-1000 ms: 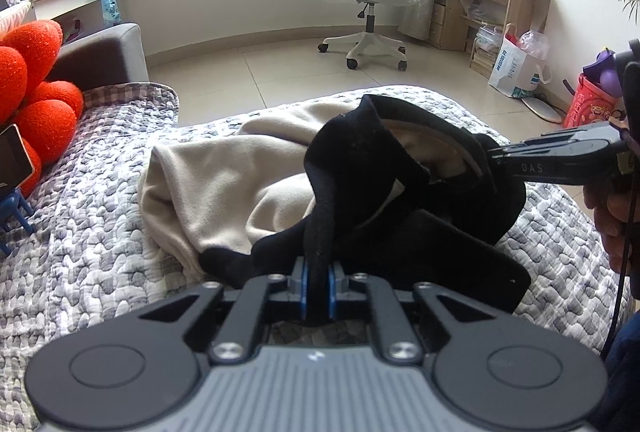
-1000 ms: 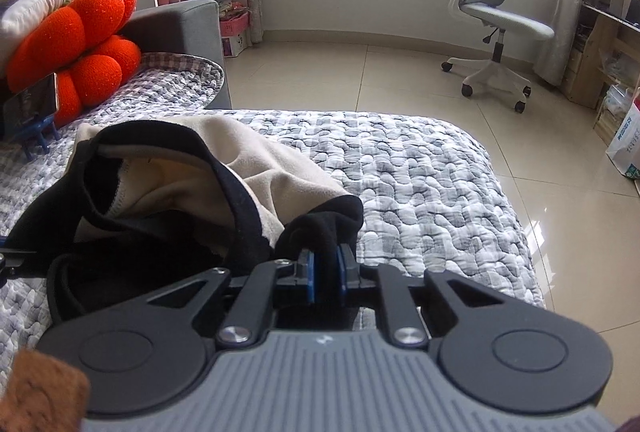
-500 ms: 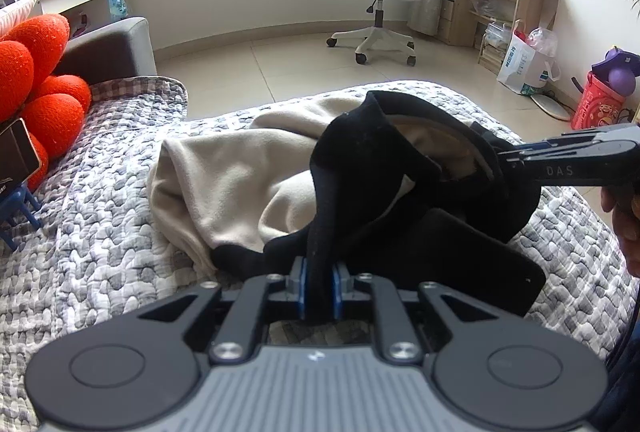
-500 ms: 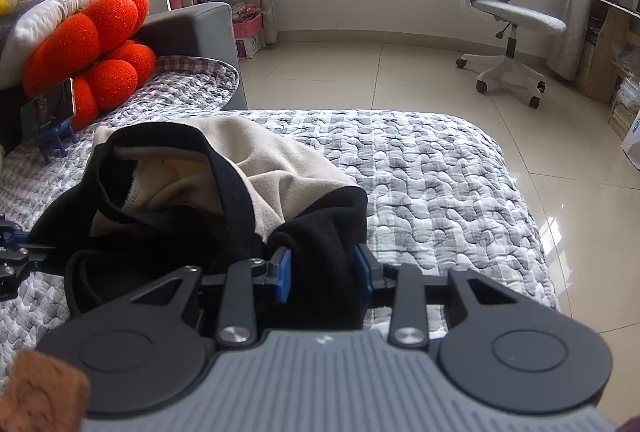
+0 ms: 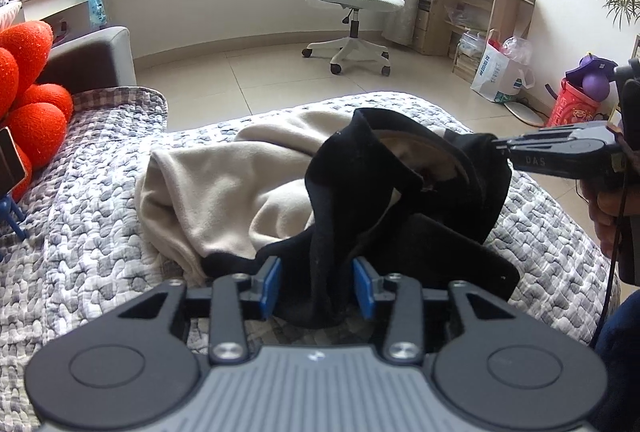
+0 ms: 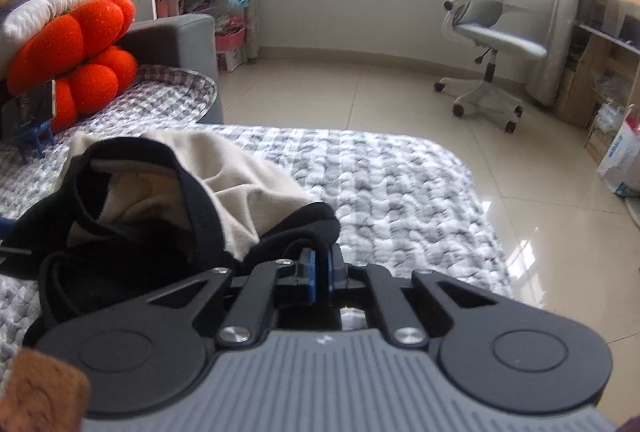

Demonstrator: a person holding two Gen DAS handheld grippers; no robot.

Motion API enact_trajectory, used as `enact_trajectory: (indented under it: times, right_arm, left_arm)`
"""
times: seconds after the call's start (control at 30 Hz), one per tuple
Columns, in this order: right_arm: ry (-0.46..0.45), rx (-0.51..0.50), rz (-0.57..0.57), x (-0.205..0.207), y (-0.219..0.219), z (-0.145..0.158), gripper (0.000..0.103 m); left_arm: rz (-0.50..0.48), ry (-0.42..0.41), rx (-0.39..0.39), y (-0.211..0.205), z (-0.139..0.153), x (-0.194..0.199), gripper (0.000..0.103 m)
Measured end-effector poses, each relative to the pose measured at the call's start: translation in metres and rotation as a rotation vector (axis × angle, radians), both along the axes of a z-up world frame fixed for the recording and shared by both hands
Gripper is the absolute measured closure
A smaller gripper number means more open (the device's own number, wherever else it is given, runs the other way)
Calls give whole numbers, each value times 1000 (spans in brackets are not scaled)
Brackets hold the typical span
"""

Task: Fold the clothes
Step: 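Pull the gripped black fabric up with both grippers, gathering the sweatshirt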

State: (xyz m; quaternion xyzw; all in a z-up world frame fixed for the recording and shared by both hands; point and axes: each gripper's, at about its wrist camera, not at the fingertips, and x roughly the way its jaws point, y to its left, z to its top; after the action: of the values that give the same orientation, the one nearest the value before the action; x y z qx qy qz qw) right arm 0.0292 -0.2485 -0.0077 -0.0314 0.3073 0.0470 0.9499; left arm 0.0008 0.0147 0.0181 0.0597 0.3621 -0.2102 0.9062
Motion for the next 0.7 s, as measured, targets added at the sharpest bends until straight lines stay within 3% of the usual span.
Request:
enact_trajectory:
  times: [0.17,0.4,0.53,0.7]
  right_arm:
    - [-51,9,-57,-2,-8,4,98]
    - [-28,39,-47,1,-2,1,97]
    - [-6,41,-31,2,-1,-1,97]
    - [-19,34,-37,2,-2,0,97]
  left_arm:
    - [-10,9,-101,9,4,-1,63]
    - [-15,43,-29,-8,-8,8,64]
    - [-1,59,-11,-12,-14,15,97]
    - [53,2,-55,-1,-2,13,99]
